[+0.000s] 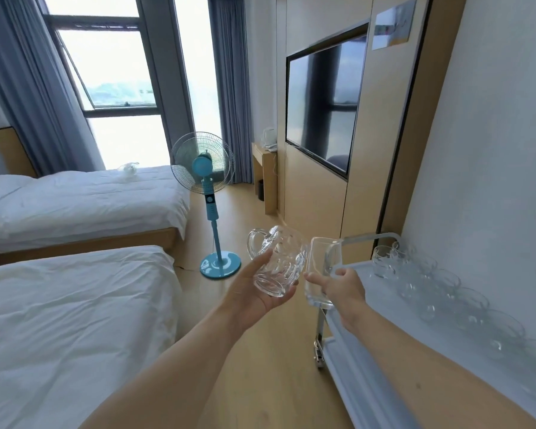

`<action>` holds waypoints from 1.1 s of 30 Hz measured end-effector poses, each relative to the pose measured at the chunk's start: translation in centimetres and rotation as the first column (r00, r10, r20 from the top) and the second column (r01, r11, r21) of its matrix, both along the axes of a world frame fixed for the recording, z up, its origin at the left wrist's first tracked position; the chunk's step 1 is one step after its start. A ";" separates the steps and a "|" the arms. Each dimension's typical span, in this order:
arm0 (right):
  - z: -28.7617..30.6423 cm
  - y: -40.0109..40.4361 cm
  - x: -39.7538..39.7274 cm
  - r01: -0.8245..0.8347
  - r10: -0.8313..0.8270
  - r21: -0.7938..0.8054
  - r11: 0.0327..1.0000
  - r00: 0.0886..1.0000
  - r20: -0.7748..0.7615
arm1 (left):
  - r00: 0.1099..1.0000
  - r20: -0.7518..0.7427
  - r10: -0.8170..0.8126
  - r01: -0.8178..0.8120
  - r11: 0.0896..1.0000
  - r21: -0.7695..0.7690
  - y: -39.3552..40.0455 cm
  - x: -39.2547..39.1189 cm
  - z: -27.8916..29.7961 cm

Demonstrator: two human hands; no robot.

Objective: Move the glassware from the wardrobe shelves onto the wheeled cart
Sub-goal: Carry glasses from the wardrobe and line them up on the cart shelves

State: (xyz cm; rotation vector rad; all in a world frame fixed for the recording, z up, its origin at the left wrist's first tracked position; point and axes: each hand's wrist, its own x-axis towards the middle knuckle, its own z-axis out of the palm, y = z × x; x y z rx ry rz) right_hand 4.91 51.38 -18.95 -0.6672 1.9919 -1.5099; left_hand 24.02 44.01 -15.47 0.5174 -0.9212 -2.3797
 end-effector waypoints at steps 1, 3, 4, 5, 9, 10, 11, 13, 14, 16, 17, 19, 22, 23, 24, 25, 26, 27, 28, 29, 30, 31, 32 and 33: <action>0.0 -0.8 -0.9 0.003 -0.003 -0.005 1.000 1.000 0.004 | 1.000 -0.006 -0.004 0.004 1.000 -0.002 -1.0 -0.9 -0.1; -0.2 -2.2 -2.6 0.023 -0.022 -0.009 1.000 1.000 0.013 | 1.000 -0.030 -0.009 0.008 1.000 -0.011 -2.8 -2.7 -0.2; -0.4 -2.8 -3.5 0.034 -0.034 -0.007 0.999 0.999 0.015 | 0.999 -0.041 -0.013 0.013 1.000 -0.007 -3.4 -3.6 -0.3; -0.7 -3.2 -4.3 0.042 -0.042 -0.006 0.999 0.999 0.021 | 0.999 -0.046 -0.024 0.024 1.000 0.007 -4.1 -4.6 -0.5; -1.7 -4.5 -7.5 0.094 -0.094 0.002 0.996 0.995 0.038 | 0.998 -0.005 -0.062 0.062 0.994 0.085 -7.2 -8.5 -2.1; -1.9 -4.8 -8.4 0.109 -0.108 -0.002 0.994 0.993 0.043 | 0.998 -0.002 -0.065 0.065 0.993 0.103 -8.0 -9.5 -2.7; -2.2 -5.0 -9.3 0.124 -0.123 -0.003 0.992 0.991 0.051 | 0.997 -0.001 -0.075 0.075 0.991 0.115 -8.7 -10.5 -3.1; -2.7 -5.2 -10.8 0.156 -0.155 0.001 0.988 0.986 0.062 | 0.992 0.001 -0.128 0.127 0.985 0.116 -9.9 -12.4 -4.0; -3.0 -5.3 -11.6 0.178 -0.178 0.003 0.984 0.982 0.062 | 0.986 0.000 -0.165 0.164 0.980 0.110 -10.5 -13.4 -4.4; -3.7 -5.4 -13.2 0.228 -0.228 0.008 0.974 0.971 0.069 | 0.973 0.010 -0.230 0.228 0.969 0.094 -11.6 -15.5 -5.0; -3.9 -5.5 -13.9 0.253 -0.253 0.011 0.967 0.965 0.075 | 0.964 0.021 -0.264 0.262 0.962 0.081 -12.1 -16.6 -5.2; -4.5 -5.8 -15.4 0.303 -0.303 0.023 0.953 0.949 0.081 | 0.936 0.044 -0.349 0.347 0.937 0.045 -13.1 -18.8 -5.5; -5.4 -6.3 -17.3 0.389 -0.390 0.028 0.921 0.916 0.097 | 0.898 0.122 -0.423 0.417 0.906 0.070 -14.5 -21.9 -6.3; -5.5 -6.4 -17.7 0.416 -0.417 0.033 0.909 0.903 0.106 | 0.883 0.164 -0.440 0.431 0.898 0.088 -15.0 -22.9 -6.5; -5.7 -6.5 -18.2 0.438 -0.440 0.044 0.898 0.891 0.110 | 0.868 0.204 -0.453 0.441 0.891 0.106 -15.4 -23.9 -6.8; -6.0 -6.5 -18.6 0.458 -0.461 0.055 0.887 0.880 0.110 | 0.850 0.233 -0.472 0.455 0.882 0.123 -15.8 -24.9 -7.1; -6.2 -6.5 -19.1 0.479 -0.483 0.062 0.876 0.869 0.110 | 0.829 0.251 -0.499 0.480 0.866 0.137 -16.1 -26.0 -7.4; -6.4 -6.4 -19.6 0.503 -0.507 0.066 0.862 0.855 0.113 | 0.804 0.264 -0.532 0.514 0.846 0.140 -16.5 -27.1 -7.7; -6.6 -6.3 -20.0 0.528 -0.533 0.071 0.846 0.838 0.116 | 0.779 0.277 -0.563 0.548 0.825 0.134 -16.9 -28.1 -8.0; -6.8 -6.1 -20.3 0.554 -0.559 0.078 0.829 0.821 0.116 | 0.756 0.287 -0.589 0.581 0.805 0.123 -17.2 -29.2 -8.3; -7.0 -5.8 -20.6 0.580 -0.586 0.087 0.810 0.801 0.119 | 0.730 0.300 -0.614 0.614 0.782 0.105 -17.6 -30.1 -8.5; -7.3 -5.5 -20.8 0.608 -0.616 0.098 0.788 0.777 0.126 | 0.697 0.320 -0.642 0.655 0.751 0.080 -17.9 -31.0 -8.8; -7.7 -5.1 -21.0 0.637 -0.645 0.106 0.764 0.752 0.134 | 0.666 0.345 -0.661 0.690 0.722 0.049 -18.1 -31.8 -9.1; -8.1 -4.8 -21.0 0.658 -0.667 0.111 0.745 0.732 0.140 | 0.645 0.379 -0.664 0.712 0.702 0.018 -18.3 -32.5 -9.4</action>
